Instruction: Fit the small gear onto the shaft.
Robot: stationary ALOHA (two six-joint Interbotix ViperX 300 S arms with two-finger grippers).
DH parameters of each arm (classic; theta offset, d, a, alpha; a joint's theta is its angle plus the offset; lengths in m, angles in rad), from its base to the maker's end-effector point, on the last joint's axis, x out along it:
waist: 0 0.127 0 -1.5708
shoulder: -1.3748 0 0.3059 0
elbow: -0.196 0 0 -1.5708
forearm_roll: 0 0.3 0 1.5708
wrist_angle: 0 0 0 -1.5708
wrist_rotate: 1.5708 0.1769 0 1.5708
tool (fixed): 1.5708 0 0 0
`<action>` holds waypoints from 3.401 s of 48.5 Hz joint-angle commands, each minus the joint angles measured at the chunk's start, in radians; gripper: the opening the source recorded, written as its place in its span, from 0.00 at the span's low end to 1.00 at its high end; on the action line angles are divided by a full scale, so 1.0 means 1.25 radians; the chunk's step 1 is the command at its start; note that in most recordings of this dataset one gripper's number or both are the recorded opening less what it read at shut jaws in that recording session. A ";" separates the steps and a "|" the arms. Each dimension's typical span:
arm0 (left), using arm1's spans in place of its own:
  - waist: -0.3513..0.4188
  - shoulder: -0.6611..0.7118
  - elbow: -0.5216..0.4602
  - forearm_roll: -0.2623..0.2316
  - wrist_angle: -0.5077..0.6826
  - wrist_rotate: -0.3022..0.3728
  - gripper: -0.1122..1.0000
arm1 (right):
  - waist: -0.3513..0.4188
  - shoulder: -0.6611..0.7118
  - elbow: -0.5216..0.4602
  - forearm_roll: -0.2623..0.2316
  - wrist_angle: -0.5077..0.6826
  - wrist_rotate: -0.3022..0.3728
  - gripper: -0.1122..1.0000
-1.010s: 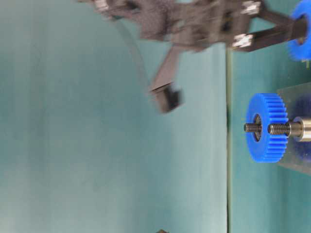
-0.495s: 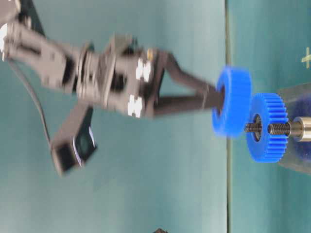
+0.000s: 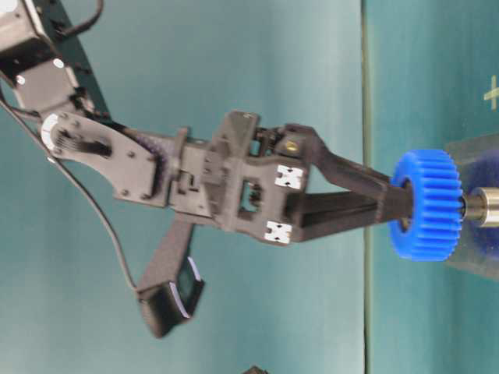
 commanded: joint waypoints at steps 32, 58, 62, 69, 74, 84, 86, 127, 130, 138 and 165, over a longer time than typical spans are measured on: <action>-0.002 -0.006 -0.018 0.002 -0.013 -0.002 0.10 | 0.000 0.001 -0.021 -0.005 0.005 0.017 0.44; -0.002 -0.005 -0.018 0.002 -0.025 -0.002 0.10 | -0.005 0.004 -0.086 -0.006 0.018 0.009 0.58; -0.002 -0.004 -0.017 0.002 -0.025 -0.002 0.10 | -0.009 0.015 -0.093 -0.006 0.027 0.002 0.44; -0.002 -0.005 -0.016 0.002 -0.025 -0.002 0.10 | -0.013 0.037 -0.094 -0.006 0.039 -0.006 0.19; -0.002 -0.005 -0.016 0.002 -0.025 -0.002 0.10 | -0.022 0.047 -0.087 -0.006 0.047 -0.001 0.11; -0.002 -0.005 -0.015 0.002 -0.025 -0.002 0.10 | -0.029 0.044 -0.074 -0.006 0.060 0.005 0.09; -0.002 -0.005 -0.015 0.002 -0.025 -0.002 0.10 | -0.028 0.042 -0.067 -0.006 0.065 0.006 0.09; -0.002 -0.001 -0.007 0.002 -0.039 -0.004 0.10 | 0.028 -0.050 -0.042 -0.069 0.055 0.134 0.09; -0.004 -0.001 -0.007 0.002 -0.039 -0.004 0.10 | 0.025 -0.031 -0.050 -0.069 0.052 0.130 0.09; -0.004 -0.001 -0.007 0.002 -0.039 -0.004 0.10 | 0.012 0.021 -0.059 -0.069 0.038 0.118 0.09; -0.002 -0.001 -0.006 0.002 -0.045 -0.004 0.10 | 0.076 -0.022 0.028 -0.038 0.061 0.164 0.09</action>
